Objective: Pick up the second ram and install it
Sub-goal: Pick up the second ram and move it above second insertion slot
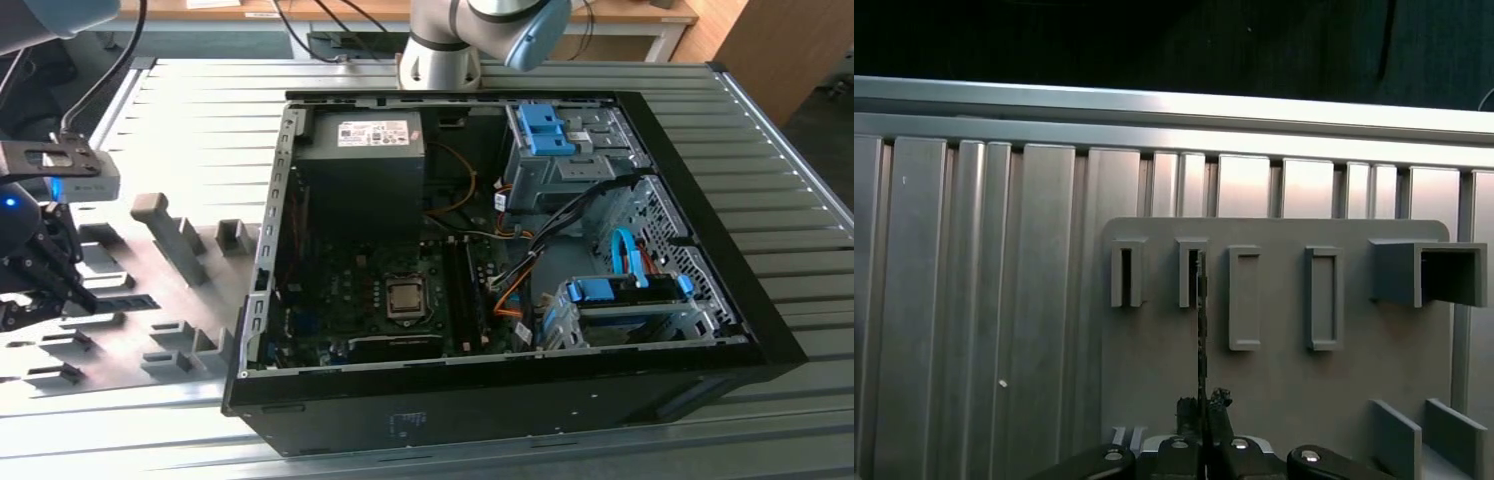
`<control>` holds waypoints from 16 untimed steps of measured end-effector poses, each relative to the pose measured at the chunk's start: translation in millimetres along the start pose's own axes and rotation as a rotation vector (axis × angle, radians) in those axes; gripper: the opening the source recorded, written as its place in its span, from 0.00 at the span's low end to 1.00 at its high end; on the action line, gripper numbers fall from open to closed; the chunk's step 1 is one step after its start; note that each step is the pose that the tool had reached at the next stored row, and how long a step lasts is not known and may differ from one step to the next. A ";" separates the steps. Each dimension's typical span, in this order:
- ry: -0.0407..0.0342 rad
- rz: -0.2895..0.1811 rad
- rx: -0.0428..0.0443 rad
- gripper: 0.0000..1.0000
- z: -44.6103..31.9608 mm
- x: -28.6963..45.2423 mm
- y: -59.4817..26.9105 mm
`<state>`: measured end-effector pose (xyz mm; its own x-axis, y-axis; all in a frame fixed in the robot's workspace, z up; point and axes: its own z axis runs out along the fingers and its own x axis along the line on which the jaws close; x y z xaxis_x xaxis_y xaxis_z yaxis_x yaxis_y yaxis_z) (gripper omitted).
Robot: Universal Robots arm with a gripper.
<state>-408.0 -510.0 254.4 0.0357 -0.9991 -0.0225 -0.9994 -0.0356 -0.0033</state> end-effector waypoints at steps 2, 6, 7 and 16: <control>0.0000 0.000 0.0000 0.14 -2.0 -0.1 0.0; -0.0001 0.000 0.0001 0.14 -5.7 -0.1 0.0; 0.0000 0.000 0.0000 0.14 -6.6 -0.1 0.0; 0.0000 0.000 0.0000 0.14 -14.0 -0.3 -0.1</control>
<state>-408.0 -510.0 268.4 0.0357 -0.9991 -0.0225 -0.9994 -0.0356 -0.0033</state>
